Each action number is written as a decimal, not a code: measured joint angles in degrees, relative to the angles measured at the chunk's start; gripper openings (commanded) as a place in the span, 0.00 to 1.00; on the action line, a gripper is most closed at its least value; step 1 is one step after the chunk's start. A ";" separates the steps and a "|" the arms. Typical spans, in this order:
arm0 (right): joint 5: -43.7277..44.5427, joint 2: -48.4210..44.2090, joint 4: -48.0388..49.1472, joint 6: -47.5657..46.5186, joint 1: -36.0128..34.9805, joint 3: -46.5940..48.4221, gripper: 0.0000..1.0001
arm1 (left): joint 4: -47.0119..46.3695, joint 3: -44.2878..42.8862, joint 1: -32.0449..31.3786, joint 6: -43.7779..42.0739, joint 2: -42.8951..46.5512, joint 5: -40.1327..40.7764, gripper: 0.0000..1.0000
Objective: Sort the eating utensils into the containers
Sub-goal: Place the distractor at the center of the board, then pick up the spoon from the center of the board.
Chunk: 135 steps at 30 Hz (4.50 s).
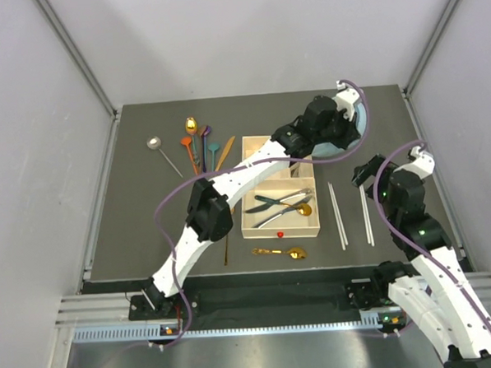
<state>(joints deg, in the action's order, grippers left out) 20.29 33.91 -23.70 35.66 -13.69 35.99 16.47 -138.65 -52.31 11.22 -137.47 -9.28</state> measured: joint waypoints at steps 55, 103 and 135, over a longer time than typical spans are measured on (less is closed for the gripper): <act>-1.33 0.83 0.55 -1.18 0.11 -4.52 0.99 | -23.71 4.39 5.57 12.07 -15.43 -3.32 0.85; -6.54 25.27 11.10 -12.13 0.42 6.84 1.00 | 8.96 53.53 28.76 19.69 51.28 19.56 0.82; -9.75 58.42 16.28 -16.17 2.25 18.23 0.53 | 15.06 84.74 33.40 18.71 76.46 24.09 0.80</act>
<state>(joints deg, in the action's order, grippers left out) 10.55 92.33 -7.42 19.49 -11.44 54.22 31.53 -53.91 -18.92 29.93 -61.01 14.81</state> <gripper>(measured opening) 0.518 0.800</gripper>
